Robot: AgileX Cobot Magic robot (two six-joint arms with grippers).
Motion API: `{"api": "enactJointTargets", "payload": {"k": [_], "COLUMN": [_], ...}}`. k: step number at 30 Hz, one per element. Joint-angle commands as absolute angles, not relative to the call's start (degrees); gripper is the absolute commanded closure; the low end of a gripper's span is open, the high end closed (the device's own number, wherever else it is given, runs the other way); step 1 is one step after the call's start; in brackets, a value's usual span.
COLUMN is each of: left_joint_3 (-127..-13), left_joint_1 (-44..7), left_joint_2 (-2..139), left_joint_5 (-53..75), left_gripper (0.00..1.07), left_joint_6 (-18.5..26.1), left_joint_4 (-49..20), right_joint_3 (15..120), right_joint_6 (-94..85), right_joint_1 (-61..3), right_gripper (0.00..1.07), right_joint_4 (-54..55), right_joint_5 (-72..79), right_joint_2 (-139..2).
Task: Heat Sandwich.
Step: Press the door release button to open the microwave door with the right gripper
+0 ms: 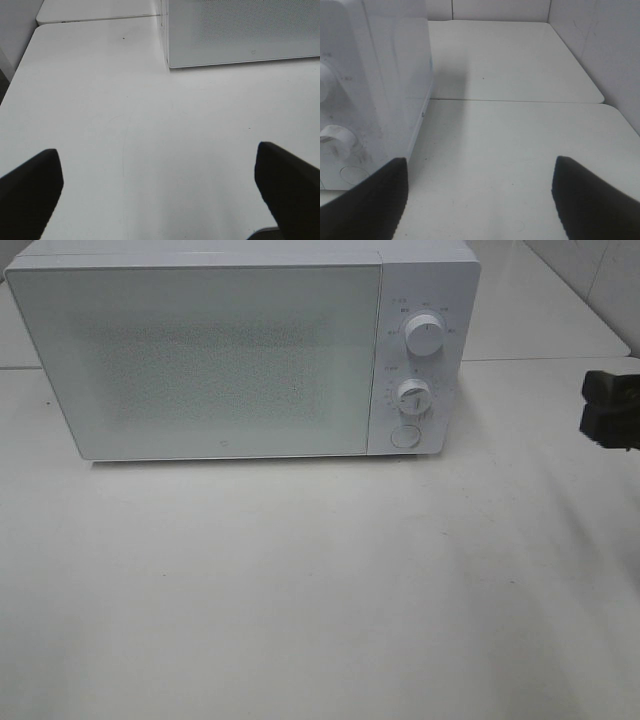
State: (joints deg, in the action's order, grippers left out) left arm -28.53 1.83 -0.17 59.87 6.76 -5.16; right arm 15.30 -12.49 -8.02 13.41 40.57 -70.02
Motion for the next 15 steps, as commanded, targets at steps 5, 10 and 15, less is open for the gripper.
{"api": "enactJointTargets", "payload": {"k": [5, 10, 15], "left_joint_3": [-28.42, -28.42, -28.42], "left_joint_1": [2.01, 2.01, 2.01], "left_joint_2": [-1.43, -1.43, -1.43], "left_joint_5": [59.42, 59.42, 59.42], "left_gripper": [0.07, 0.07, 0.07], "left_joint_6": [6.36, 6.36, 6.36], "left_joint_4": [-5.39, -5.39, -5.39], "right_joint_3": [14.32, 15.36, 17.7], "right_joint_6": [-16.9, -16.9, -16.9], "right_joint_1": [-19.08, -25.32, -31.51], "right_gripper": [0.31, 0.31, 0.31], "right_joint_4": [24.58, 30.14, 36.73], "right_joint_5": [52.88, 56.67, 58.96], "right_joint_2": [-79.18, -85.08, -90.36]}}
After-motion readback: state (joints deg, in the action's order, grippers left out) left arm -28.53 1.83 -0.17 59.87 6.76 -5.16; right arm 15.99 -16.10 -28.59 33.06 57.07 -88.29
